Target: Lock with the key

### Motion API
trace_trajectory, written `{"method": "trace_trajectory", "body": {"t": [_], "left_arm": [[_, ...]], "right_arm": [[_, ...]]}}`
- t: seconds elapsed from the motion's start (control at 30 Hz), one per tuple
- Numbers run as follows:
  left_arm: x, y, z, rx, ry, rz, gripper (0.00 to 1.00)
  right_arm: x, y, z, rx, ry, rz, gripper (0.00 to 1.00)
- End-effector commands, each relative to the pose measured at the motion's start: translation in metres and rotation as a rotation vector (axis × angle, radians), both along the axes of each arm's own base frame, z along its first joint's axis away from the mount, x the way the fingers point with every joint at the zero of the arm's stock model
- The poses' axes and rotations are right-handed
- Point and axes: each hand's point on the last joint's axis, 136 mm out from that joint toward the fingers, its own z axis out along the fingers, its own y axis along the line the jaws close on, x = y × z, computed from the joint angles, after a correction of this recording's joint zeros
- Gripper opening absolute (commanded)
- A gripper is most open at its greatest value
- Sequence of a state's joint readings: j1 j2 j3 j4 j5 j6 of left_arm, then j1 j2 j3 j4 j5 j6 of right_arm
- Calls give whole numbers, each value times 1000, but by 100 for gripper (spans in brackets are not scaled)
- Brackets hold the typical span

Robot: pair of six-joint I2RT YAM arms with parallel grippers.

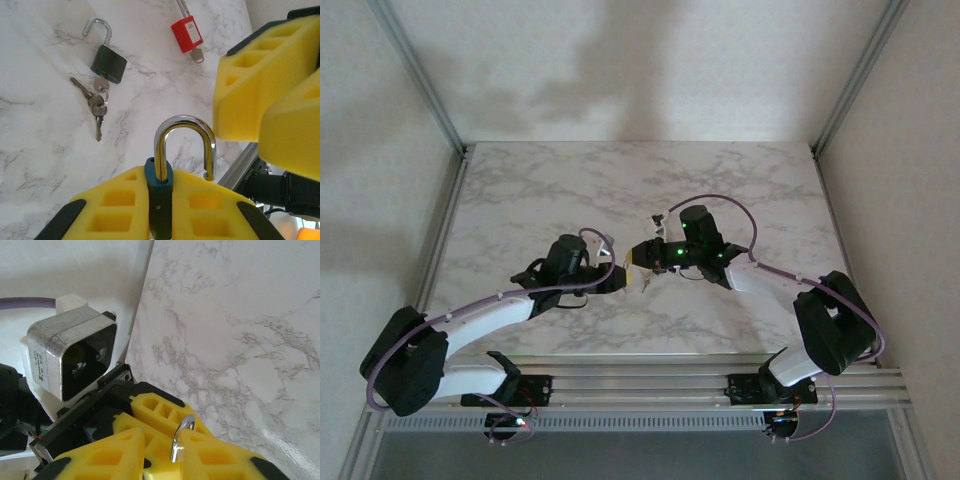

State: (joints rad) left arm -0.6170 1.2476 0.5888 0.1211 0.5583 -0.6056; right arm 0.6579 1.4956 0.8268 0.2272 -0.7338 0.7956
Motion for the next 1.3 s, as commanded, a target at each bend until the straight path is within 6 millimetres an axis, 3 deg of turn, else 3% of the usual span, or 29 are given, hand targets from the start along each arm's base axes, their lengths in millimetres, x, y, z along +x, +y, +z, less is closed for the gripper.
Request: {"method": "trace_trajectory", "body": {"t": [0.0, 0.27, 0.67, 1.03, 1.27], "left_arm": [[-4, -6, 22, -75, -45, -41, 0], [-4, -5, 21, -58, -43, -45, 0], [4, 0, 23, -47, -41, -16, 0], [1, -1, 18, -49, -26, -33, 0], [-2, -4, 24, -73, -32, -51, 0]], "right_arm": [[0, -1, 6, 16, -33, 11, 22], [0, 2, 2, 13, -7, 26, 31], [-3, 4, -4, -9, 5, 46, 24], [-5, 8, -4, -11, 2, 55, 28], [-5, 10, -7, -14, 7, 60, 17]]}}
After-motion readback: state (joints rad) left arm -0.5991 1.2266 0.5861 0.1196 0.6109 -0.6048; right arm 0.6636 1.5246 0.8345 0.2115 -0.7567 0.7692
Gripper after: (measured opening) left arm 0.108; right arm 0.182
